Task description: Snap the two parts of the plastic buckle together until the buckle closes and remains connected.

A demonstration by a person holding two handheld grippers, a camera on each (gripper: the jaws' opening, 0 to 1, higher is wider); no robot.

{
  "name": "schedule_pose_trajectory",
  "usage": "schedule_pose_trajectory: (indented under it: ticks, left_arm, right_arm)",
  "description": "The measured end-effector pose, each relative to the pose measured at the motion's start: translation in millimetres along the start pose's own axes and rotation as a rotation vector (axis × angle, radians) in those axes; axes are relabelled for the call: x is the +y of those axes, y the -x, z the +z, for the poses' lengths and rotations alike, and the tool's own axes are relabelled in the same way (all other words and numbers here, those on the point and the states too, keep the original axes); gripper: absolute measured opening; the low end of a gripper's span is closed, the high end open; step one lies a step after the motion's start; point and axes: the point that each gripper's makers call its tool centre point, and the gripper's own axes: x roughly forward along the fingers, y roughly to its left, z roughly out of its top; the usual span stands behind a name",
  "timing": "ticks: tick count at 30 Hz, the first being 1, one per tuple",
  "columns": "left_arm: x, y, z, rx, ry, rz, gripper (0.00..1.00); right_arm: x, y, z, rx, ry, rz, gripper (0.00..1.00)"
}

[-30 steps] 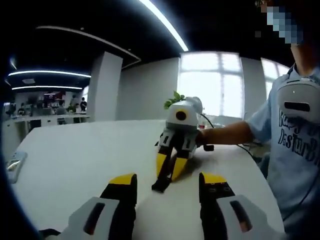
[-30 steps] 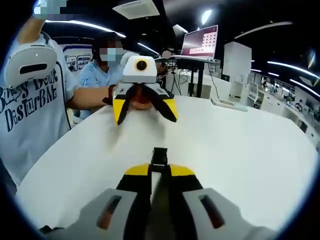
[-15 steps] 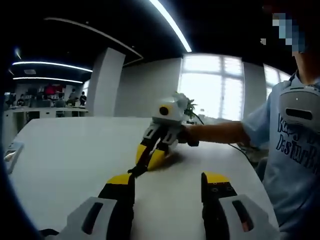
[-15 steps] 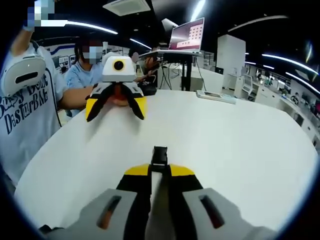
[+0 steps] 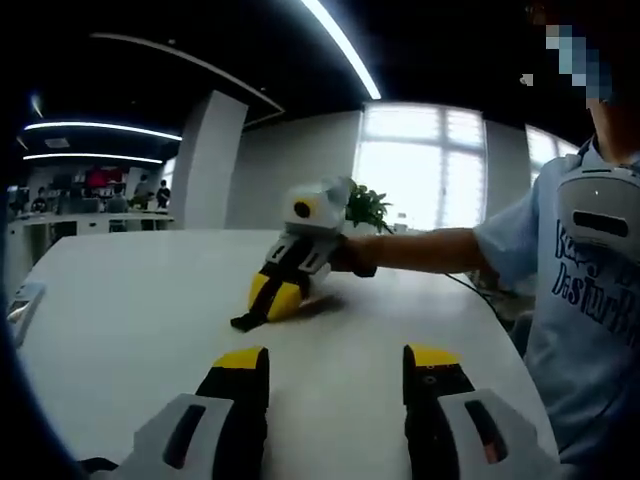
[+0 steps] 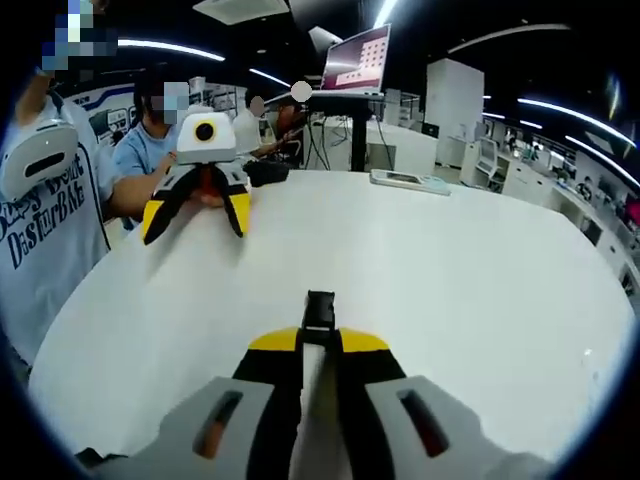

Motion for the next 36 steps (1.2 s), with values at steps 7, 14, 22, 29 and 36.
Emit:
schedule_pose_trajectory:
  ticks: [7,14,22,29,36]
  left_arm:
    - [-0.8,-0.2,-1.0,0.004,-0.004,0.000,0.54]
    - [0.9,-1.1,-3.8,0.022,0.000,-0.001,0.54]
    - [1.1,-1.8,-6.0,0.033,-0.003,0.002,0.54]
    - [1.0,-1.7,-7.8,0.044,-0.004,0.004,0.53]
    - [-0.8,-2.1,-9.3,0.050,-0.009,0.006,0.53]
  right_arm:
    - [-13.3,2.6,-2.0,0.017,-0.014,-0.015,0.12]
    - [-30.9,6.7,-3.3,0.033,-0.012,-0.028,0.12]
    - [-45.0,4.1,-5.7,0.064,-0.012,-0.033,0.12]
    - [-65.0,2.2,-6.6,0.081,-0.020,-0.049,0.12]
    - [-91.0,5.1,-7.4,0.084,-0.020,-0.059,0.12]
